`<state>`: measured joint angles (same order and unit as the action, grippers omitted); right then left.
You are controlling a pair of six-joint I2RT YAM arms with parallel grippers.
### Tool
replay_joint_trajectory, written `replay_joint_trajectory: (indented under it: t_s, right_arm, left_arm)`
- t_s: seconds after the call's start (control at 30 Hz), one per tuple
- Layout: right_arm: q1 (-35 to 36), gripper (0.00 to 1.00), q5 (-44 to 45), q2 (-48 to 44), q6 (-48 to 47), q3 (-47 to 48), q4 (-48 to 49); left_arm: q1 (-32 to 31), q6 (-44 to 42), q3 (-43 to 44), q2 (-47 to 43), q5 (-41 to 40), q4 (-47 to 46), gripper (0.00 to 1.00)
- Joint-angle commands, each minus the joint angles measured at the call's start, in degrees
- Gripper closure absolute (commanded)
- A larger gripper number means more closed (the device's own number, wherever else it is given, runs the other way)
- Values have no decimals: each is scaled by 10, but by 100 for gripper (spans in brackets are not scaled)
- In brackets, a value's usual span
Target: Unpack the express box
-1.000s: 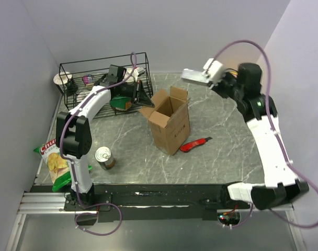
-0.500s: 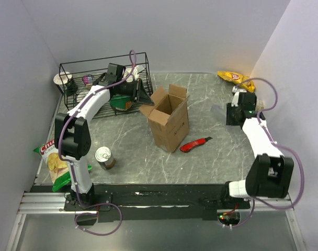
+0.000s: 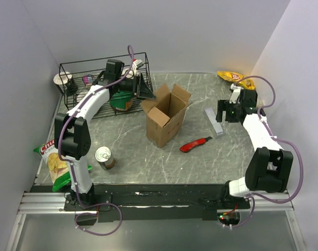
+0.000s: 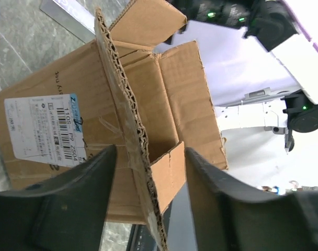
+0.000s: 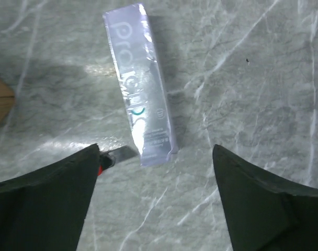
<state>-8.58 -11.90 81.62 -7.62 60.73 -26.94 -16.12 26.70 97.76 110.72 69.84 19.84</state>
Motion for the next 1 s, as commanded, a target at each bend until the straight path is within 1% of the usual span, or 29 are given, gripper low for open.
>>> replay_joint_trajectory:
  t_s: [0.0, 0.03, 0.07, 0.13, 0.17, 0.27, 0.4, 0.43, 0.63, 0.7, 0.73, 0.77, 0.83, 0.87, 0.97]
  right_arm:
    - [-4, 0, -29, -45, -12, 82, -69]
    - [-4, 0, -20, -55, -3, 91, -76]
    - [-5, 0, -10, -58, 22, 103, -92]
    - [-4, 0, 38, -66, 57, 136, -101]
    - [0, 0, 63, -70, 93, 144, -102]
    - [8, 0, 142, -81, 121, 175, -111]
    - [16, 0, 167, -93, 124, 223, -139]
    - [19, 0, 172, -96, 124, 230, -146]
    - [20, 0, 188, -131, 117, 265, -193]
    - [20, 0, 190, -141, 103, 285, -203]
    - [20, 0, 199, -145, 92, 301, -224]
    - [21, 0, 211, -145, 65, 347, -240]
    - [20, 0, 235, -153, 39, 383, -264]
    - [20, 0, 229, -161, 8, 396, -279]
    - [21, 0, 190, -196, -23, 383, -279]
  left_arm:
    - [13, -5, 33, -23, 21, -10, 36]
    - [15, -8, 40, -23, 16, -9, 33]
    - [17, -16, 47, -23, 15, -7, 4]
    - [25, -23, 73, -26, 13, -8, 4]
    - [28, -21, 80, -29, 13, -11, 4]
    - [37, 0, 103, -34, 19, -44, 4]
    - [58, 40, 104, -45, 14, -108, 3]
    - [62, 41, 107, -45, 10, -105, 4]
    - [88, 3, 127, -47, -39, -55, 3]
    - [97, -28, 145, -49, -66, -31, 3]
    - [101, -41, 154, -50, -79, -12, 4]
    - [107, -68, 171, -52, -96, 25, 4]
    - [130, -93, 179, -61, -134, 59, 4]
    - [140, -109, 176, -73, -145, 78, 3]
    - [177, -131, 176, -87, -193, 97, 4]
